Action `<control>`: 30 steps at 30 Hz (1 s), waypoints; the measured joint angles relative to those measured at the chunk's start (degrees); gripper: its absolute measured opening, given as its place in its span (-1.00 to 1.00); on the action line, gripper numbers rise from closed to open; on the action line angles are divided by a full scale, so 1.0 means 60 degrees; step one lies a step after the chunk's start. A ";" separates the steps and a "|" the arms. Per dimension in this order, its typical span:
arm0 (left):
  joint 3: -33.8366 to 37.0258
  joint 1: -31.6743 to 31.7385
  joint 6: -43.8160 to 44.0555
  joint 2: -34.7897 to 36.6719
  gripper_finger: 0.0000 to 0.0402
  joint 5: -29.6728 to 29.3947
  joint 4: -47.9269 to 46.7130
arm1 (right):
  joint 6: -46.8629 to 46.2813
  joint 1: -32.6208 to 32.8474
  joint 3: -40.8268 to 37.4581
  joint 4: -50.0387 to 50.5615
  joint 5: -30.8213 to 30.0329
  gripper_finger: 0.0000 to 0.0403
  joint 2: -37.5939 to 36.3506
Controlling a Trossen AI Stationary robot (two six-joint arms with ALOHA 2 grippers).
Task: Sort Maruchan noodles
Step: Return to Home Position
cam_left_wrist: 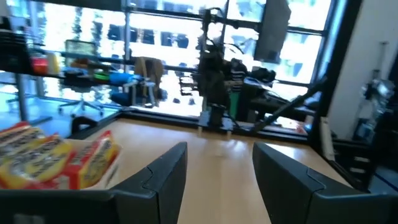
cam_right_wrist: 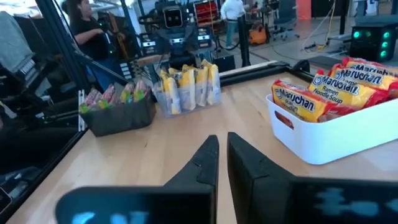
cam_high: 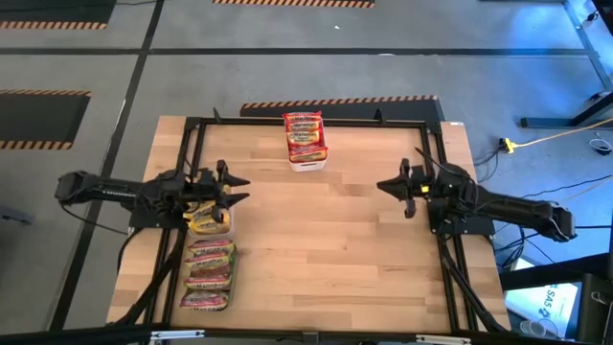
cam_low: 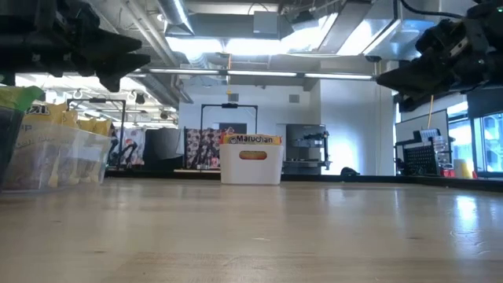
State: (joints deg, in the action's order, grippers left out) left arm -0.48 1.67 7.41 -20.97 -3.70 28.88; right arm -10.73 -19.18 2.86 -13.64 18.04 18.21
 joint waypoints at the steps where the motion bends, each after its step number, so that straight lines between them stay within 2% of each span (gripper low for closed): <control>1: 0.0009 0.0000 0.0009 0.0170 -0.12 -0.0145 -0.0159 | -0.0086 0.0000 -0.0089 0.0014 0.0001 -0.94 -0.0148; 7: 0.0005 0.0000 0.0168 0.1037 -0.12 -0.0979 -0.1571 | -0.0255 0.0004 -0.0399 0.0200 -0.0068 -0.94 -0.0881; 11: 0.0005 0.0000 0.0639 0.1547 -0.12 -0.1001 -0.2423 | -0.0641 0.0004 -0.0399 0.0653 -0.0531 -0.94 -0.1197; 15: 0.0002 0.0000 0.1477 0.1646 -0.12 -0.1056 -0.2293 | -0.0949 0.0004 -0.0399 0.1033 -0.1187 -0.94 -0.1318; 20: 0.0002 0.0002 0.1464 0.1646 -0.16 -0.1733 -0.2479 | -0.0950 0.0004 -0.0399 0.1095 -0.1406 -0.94 -0.1325; 24: 0.0002 0.0007 0.1196 0.1643 -0.42 -0.1696 -0.2801 | -0.0953 0.0004 -0.0399 0.1095 -0.1266 -0.94 -0.1325; 27: 0.0002 0.0006 0.0902 0.1645 -0.72 -0.1093 -0.2837 | -0.1008 0.0004 -0.0399 0.1095 -0.1137 -0.94 -0.1325; 30: 0.0002 0.0015 0.0736 0.1723 -0.95 -0.0965 -0.3171 | -0.1004 0.0004 -0.0399 0.1110 -0.0509 -0.94 -0.1349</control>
State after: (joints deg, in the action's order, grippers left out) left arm -0.47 1.76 11.83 -10.63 -9.49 9.86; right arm -16.75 -19.16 0.47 -6.98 14.99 10.12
